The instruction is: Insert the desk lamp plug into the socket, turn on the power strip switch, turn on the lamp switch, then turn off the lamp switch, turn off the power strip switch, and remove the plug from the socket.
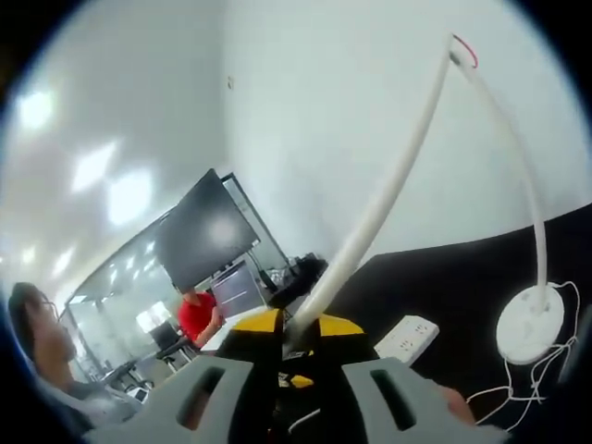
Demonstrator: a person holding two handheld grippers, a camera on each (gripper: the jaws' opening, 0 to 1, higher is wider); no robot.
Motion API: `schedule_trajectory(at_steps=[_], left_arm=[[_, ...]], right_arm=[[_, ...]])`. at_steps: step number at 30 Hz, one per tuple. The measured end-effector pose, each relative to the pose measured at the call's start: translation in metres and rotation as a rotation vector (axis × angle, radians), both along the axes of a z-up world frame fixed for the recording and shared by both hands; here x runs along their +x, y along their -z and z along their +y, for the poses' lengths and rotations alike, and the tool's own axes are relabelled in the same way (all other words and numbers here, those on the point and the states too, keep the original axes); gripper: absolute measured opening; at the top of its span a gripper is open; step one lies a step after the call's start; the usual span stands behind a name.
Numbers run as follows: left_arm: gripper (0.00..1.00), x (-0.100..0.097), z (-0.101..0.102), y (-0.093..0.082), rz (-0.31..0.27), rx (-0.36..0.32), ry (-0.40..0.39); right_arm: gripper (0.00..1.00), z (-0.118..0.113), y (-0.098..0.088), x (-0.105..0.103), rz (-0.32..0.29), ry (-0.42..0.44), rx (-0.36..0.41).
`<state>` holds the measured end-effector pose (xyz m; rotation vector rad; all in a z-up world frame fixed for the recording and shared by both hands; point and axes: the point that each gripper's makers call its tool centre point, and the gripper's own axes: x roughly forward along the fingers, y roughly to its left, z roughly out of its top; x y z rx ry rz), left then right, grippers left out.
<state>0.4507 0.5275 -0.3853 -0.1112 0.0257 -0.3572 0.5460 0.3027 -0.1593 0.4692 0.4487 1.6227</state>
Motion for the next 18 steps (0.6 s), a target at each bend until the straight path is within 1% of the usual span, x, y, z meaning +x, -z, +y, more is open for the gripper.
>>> schedule_trajectory(at_steps=[3,8,15,18], left_arm=[[0.51,0.000,0.000,0.000,0.002,0.001,0.000],[0.51,0.001,0.003,0.000,0.000,0.000,0.000],[0.51,0.001,0.001,0.000,-0.001,0.000,0.001],[0.50,0.000,0.001,0.000,-0.002,0.001,0.002]], right_arm=[[0.15,-0.002,-0.007,0.002,0.012,-0.005,0.012],[0.15,0.001,-0.011,-0.006,0.021,-0.011,0.017],[0.15,0.001,-0.023,-0.011,0.066,-0.024,0.045],[0.15,-0.001,-0.030,-0.004,0.077,-0.027,0.050]])
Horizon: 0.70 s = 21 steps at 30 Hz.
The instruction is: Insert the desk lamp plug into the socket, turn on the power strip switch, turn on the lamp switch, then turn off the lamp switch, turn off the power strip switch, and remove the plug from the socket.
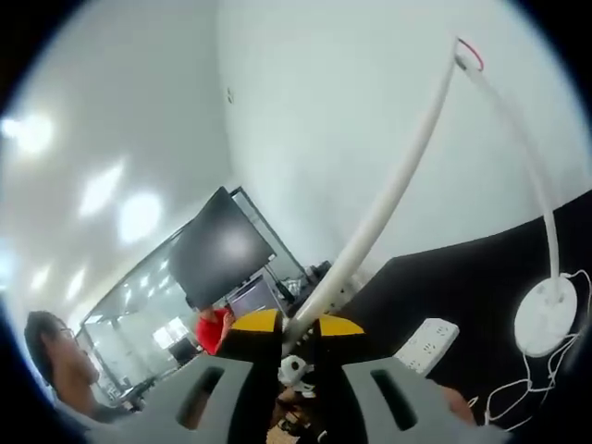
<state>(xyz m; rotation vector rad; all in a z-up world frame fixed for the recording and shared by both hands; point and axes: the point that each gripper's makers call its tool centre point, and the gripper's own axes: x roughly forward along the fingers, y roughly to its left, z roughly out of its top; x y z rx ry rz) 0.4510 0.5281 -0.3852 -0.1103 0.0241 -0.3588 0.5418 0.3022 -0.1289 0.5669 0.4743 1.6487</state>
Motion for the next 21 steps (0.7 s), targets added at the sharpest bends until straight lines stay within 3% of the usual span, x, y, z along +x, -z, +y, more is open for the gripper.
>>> schedule_trajectory(at_steps=[21], left_arm=[[0.50,-0.001,-0.003,0.000,-0.001,0.004,-0.001]], right_arm=[[0.15,-0.003,-0.033,0.019,0.065,-0.031,0.037]])
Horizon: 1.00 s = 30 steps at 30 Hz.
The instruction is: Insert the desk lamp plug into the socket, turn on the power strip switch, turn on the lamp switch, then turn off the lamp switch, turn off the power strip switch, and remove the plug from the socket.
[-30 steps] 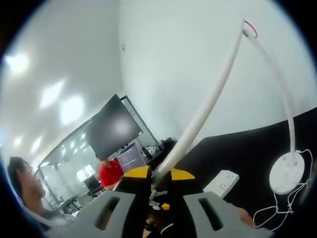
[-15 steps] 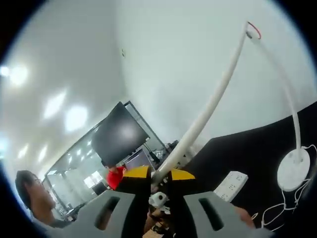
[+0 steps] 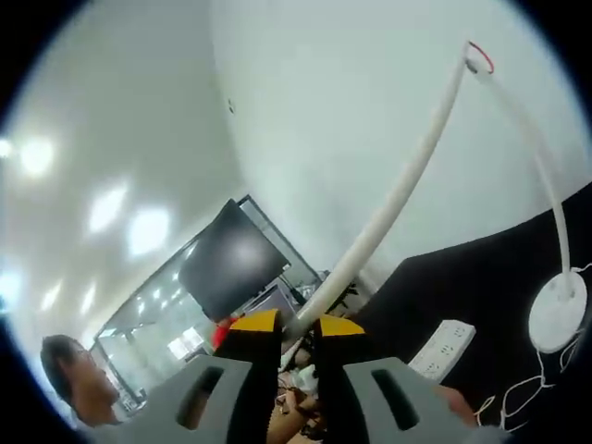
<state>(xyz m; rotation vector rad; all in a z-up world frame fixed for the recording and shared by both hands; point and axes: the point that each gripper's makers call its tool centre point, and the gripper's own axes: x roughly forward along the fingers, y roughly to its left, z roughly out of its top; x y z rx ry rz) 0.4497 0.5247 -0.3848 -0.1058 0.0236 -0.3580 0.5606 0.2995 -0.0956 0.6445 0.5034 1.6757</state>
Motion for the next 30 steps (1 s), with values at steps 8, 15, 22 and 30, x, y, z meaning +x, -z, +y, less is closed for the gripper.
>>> schedule_trajectory(at_steps=[8,15,22,30], left_arm=[[0.50,0.001,0.002,-0.001,-0.004,-0.003,0.000],[0.50,0.001,0.003,-0.001,-0.008,-0.004,0.000],[0.50,-0.001,0.000,-0.003,-0.010,-0.011,-0.002],[0.50,-0.002,-0.003,-0.005,-0.025,-0.010,0.016]], right_arm=[[0.16,0.002,-0.004,-0.017,0.019,-0.010,0.004],[0.16,0.003,-0.013,-0.025,0.044,-0.019,0.022],[0.16,0.003,-0.024,-0.023,0.084,-0.029,0.043],[0.16,0.001,-0.039,-0.018,0.116,-0.017,0.054]])
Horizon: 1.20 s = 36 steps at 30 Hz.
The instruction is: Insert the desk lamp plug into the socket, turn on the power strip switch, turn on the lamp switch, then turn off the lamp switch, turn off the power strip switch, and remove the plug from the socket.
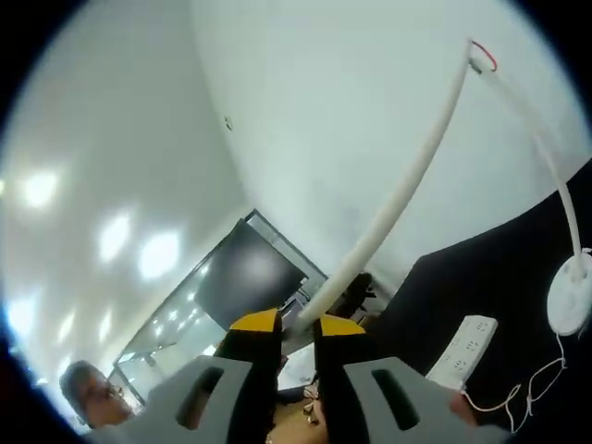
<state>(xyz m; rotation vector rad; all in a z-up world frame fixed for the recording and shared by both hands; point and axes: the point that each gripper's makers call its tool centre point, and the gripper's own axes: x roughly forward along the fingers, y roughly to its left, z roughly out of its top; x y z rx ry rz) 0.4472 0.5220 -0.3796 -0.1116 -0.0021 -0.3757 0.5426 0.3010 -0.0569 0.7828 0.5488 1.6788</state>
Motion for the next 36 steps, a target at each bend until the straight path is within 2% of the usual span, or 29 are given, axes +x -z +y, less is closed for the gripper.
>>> schedule_trajectory(at_steps=[5,16,19,36], left_arm=[[0.50,0.002,0.001,0.004,0.014,0.014,-0.001],[0.50,0.002,0.001,0.003,0.018,-0.003,-0.006],[0.50,0.002,0.003,0.002,0.013,-0.011,-0.010],[0.49,0.001,0.006,0.001,0.011,-0.025,-0.018]], right_arm=[[0.16,0.000,-0.006,0.004,0.020,-0.002,0.005],[0.16,-0.001,-0.025,0.002,0.051,-0.018,0.005],[0.16,-0.002,-0.031,0.003,0.076,-0.028,0.024],[0.17,-0.001,-0.039,0.002,0.099,-0.017,0.068]])
